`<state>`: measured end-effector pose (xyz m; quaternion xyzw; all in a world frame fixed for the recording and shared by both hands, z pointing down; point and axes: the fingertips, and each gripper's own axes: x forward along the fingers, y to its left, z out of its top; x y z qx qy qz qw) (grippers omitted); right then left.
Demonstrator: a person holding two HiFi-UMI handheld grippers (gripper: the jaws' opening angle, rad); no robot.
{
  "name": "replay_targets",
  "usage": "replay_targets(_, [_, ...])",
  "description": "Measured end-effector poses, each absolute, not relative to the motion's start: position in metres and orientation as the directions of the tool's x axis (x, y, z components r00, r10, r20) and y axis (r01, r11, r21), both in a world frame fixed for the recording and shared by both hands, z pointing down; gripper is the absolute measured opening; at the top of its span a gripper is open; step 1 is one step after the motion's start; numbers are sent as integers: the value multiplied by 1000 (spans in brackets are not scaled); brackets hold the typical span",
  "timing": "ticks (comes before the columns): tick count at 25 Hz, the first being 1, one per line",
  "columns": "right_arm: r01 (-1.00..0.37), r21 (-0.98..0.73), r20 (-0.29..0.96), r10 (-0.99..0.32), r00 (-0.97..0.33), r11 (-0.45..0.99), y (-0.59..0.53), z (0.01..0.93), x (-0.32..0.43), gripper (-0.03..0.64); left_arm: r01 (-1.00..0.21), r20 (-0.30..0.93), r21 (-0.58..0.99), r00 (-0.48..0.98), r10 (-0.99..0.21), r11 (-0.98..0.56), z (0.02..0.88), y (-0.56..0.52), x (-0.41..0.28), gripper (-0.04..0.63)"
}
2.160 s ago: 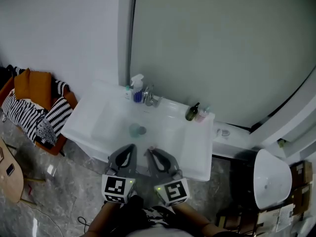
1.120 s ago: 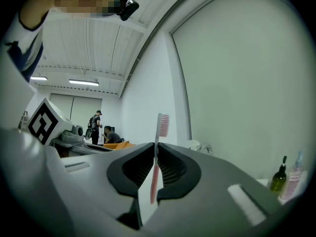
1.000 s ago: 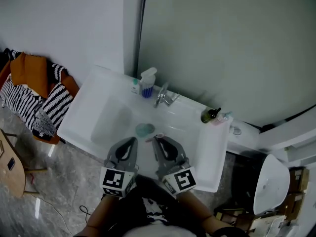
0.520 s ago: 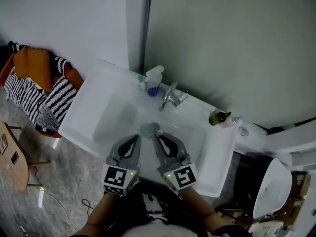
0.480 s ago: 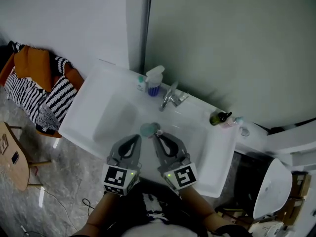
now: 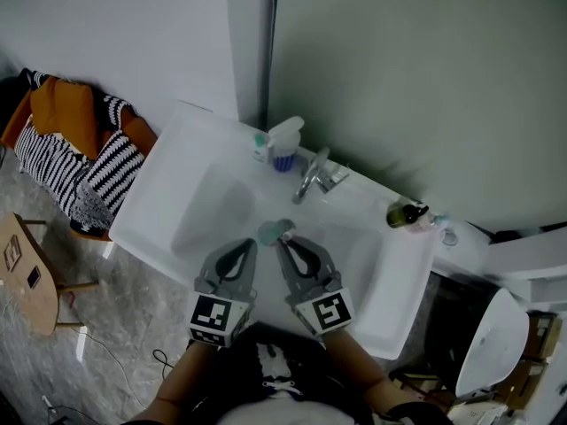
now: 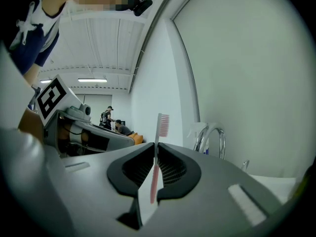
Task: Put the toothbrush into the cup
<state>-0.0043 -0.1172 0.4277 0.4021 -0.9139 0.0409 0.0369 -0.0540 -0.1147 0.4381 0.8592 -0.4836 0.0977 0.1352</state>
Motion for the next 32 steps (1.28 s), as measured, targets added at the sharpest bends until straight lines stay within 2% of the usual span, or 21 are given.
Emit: replay_targets(32, [-713, -75, 222, -685, -694, 697, -146, 509, -11, 25, -851, 402, 150, 518, -755, -504, 488, -131, -54, 0])
